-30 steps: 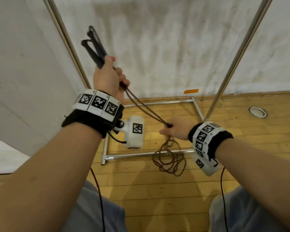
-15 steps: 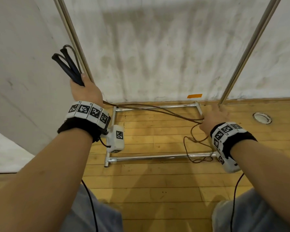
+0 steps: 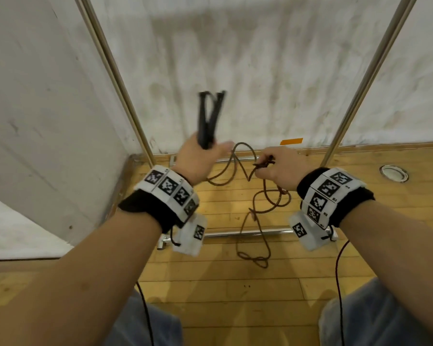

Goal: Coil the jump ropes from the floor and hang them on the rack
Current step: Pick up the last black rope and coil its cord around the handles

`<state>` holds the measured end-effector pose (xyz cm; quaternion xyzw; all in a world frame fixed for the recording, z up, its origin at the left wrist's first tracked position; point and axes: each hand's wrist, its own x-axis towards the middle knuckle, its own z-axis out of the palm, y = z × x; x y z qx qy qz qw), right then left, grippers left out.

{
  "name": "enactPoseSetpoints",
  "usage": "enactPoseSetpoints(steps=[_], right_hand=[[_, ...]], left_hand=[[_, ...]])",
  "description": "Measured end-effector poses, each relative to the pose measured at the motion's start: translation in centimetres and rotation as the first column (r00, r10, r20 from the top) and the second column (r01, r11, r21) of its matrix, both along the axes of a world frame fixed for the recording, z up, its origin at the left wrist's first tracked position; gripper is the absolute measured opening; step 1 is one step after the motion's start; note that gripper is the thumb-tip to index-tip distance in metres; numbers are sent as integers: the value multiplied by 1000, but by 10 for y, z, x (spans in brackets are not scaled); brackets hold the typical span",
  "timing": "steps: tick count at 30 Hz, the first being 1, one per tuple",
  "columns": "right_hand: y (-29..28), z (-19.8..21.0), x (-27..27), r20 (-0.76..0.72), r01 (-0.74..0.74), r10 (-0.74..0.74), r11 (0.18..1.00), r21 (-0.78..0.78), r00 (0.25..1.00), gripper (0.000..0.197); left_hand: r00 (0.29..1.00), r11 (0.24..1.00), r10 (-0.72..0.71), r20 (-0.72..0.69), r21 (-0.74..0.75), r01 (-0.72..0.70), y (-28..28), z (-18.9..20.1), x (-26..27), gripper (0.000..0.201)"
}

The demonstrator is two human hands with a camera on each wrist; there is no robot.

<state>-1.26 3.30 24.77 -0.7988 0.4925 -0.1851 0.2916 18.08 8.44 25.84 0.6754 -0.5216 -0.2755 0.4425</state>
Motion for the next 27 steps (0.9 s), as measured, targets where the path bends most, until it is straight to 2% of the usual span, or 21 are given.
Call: enactPoseSetpoints(steps=[3, 5, 7, 11, 12, 14, 15, 17, 18, 21, 24, 27], right_hand=[[6, 9, 10, 0, -60, 60, 998, -23, 998, 9], [8, 13, 14, 30, -110, 110, 994, 21, 993, 15], [8, 13, 14, 9, -132, 132, 990, 48, 991, 22], [3, 8, 6, -4, -113, 114, 992, 57, 994, 19], [0, 6, 3, 4, -97, 97, 994, 59, 995, 19], [-4, 1, -4, -51, -48, 50, 998, 47, 997, 24], [-6, -3, -7, -105, -31, 36, 998, 51, 994, 25], [-9, -10, -13, -166, -25, 39, 996, 85, 985, 18], [-10, -14, -17, -142, -27, 41, 994, 102, 989, 15], [-18, -19, -27, 43, 38, -42, 995, 89, 998, 18], [-25, -24, -36, 81, 154, -154, 988, 0, 985, 28], [-28, -27, -41, 124, 191, -190, 982, 10, 974, 36]], left_hand=[[956, 952, -292, -16, 90, 292, 3, -5, -22, 48], [916, 915, -391, 88, 147, 376, 3, -9, -26, 54], [890, 906, -415, 186, 168, 387, 4, -12, -26, 42], [890, 928, -372, 263, 140, 346, 6, -8, -18, 22], [899, 943, -331, 286, 113, 312, 6, -4, -15, 13], [945, 989, -133, 298, -14, 144, 2, 6, -5, 3], [963, 995, 17, 270, -95, 9, -1, 10, 2, 11], [937, 940, 307, 169, -210, -270, -7, 18, 21, 21], [909, 903, 397, 125, -231, -363, -9, 20, 30, 22], [870, 861, 487, 81, -211, -463, -11, 14, 42, 22], [853, 863, 499, 156, -178, -472, -9, 3, 43, 22], [856, 869, 493, 158, -145, -473, -9, 0, 47, 23]])
